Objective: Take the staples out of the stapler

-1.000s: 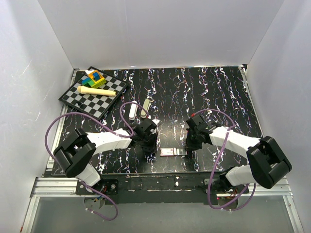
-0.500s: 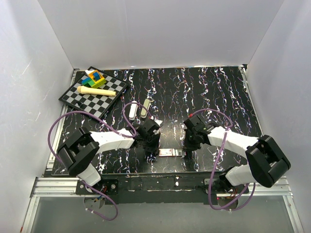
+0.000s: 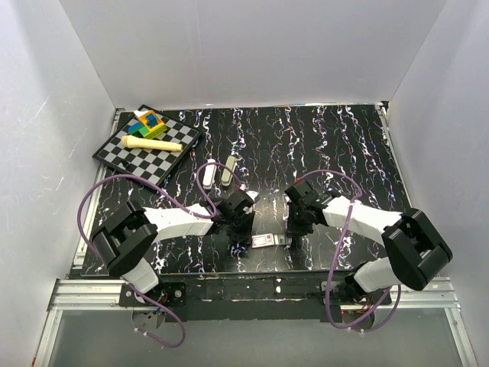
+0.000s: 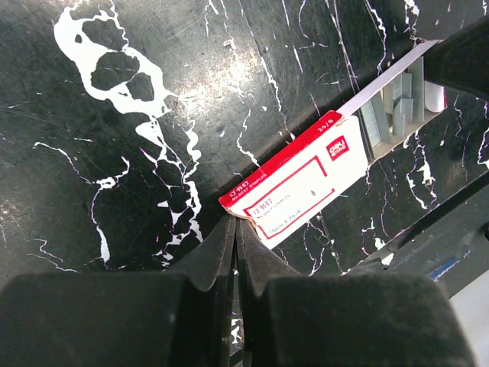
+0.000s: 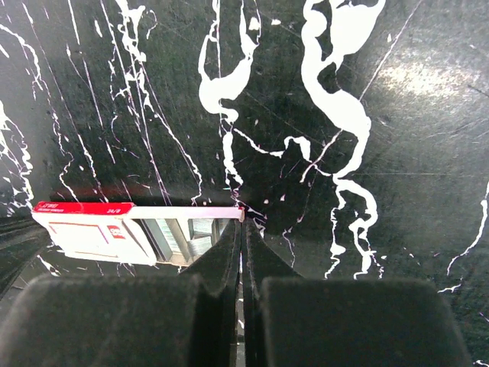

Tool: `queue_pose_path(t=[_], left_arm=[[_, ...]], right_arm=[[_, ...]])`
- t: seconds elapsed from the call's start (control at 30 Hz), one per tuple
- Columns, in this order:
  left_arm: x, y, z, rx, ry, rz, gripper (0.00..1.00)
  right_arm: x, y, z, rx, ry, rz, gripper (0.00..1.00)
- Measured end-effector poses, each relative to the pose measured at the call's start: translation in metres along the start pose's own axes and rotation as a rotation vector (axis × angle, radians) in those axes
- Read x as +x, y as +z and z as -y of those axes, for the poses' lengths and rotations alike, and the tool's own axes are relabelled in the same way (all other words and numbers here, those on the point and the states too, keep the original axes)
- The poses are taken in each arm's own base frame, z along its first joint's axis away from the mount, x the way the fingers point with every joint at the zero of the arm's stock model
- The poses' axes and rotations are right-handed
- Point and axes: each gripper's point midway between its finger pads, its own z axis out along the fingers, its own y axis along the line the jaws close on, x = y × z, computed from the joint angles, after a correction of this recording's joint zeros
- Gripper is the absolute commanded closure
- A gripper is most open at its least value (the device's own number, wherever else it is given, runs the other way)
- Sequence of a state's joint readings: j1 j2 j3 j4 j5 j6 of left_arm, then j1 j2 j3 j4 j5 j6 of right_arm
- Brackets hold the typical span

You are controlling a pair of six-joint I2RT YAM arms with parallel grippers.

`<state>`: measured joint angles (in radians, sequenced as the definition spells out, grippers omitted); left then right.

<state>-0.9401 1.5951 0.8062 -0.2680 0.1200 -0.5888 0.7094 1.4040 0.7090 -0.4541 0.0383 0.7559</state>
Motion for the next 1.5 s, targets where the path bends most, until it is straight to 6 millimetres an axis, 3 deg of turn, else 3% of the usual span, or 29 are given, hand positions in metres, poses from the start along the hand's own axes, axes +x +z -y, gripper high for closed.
queue_pose_path(t=[0.83,1.37,1.5], left_arm=[[0.001,0.001,0.005,0.011,0.007,0.004,1.00],[0.002,0.002,0.004,0.008,0.007,-0.002,1.00],[0.002,0.002,0.004,0.008,0.007,-0.002,1.00]], right_arm=[[0.010,0.005,-0.031,0.006,-0.093,-0.034,0.99],[0.010,0.007,-0.035,0.028,-0.105,-0.035,0.99],[0.010,0.007,-0.034,0.032,-0.106,-0.033,0.92]])
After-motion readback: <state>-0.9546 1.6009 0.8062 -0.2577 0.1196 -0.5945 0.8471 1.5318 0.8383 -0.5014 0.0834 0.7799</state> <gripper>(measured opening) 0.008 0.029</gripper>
